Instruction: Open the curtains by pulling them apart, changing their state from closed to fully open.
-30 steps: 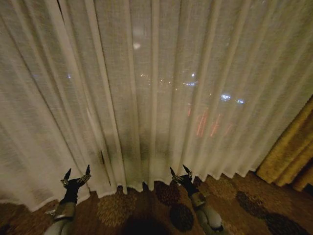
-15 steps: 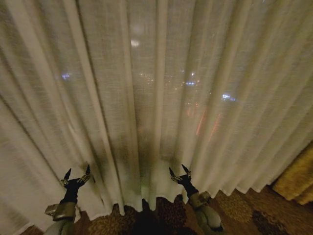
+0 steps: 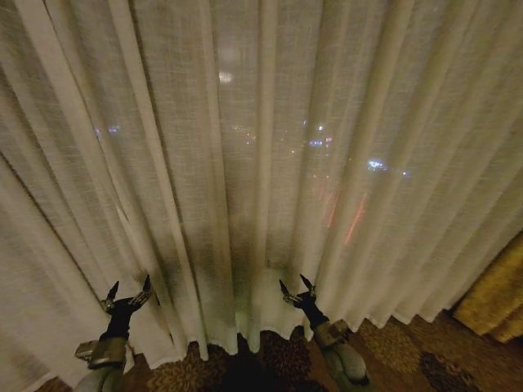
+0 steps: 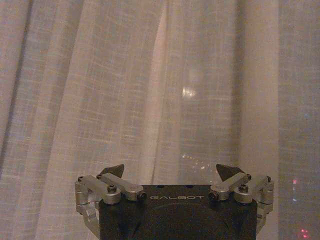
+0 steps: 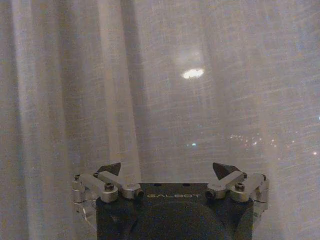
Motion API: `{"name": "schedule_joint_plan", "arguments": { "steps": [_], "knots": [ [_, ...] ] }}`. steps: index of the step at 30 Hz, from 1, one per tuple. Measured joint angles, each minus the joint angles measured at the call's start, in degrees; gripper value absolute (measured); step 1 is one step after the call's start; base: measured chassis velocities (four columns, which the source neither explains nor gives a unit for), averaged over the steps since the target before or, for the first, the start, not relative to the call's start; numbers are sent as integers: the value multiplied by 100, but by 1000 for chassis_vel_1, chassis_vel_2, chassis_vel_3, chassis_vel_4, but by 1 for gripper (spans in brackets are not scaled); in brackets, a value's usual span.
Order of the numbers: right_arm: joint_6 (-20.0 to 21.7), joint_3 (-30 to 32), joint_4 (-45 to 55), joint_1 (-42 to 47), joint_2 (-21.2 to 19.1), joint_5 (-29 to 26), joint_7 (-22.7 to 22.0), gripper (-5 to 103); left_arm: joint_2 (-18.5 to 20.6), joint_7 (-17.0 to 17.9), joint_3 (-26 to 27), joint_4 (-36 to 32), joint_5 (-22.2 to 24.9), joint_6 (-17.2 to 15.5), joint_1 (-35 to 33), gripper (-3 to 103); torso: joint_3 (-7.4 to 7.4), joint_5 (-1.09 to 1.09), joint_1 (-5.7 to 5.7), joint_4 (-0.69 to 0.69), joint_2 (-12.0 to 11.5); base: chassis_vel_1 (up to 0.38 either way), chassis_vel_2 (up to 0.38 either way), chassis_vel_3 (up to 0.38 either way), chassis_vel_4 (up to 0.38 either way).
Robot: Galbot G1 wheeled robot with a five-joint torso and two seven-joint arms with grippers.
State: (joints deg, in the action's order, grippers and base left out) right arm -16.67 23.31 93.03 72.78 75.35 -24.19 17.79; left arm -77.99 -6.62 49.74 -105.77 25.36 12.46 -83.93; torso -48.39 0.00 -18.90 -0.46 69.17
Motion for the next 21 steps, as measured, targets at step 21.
{"name": "schedule_joint_plan", "arguments": {
  "steps": [21],
  "knots": [
    [-85, -272, 108, -59, -13, 163, 110, 100, 0, 0, 0, 0, 0, 0, 0, 100, 3, 0, 4, -1, 2, -14, 69, 17, -72]
  ]
}}
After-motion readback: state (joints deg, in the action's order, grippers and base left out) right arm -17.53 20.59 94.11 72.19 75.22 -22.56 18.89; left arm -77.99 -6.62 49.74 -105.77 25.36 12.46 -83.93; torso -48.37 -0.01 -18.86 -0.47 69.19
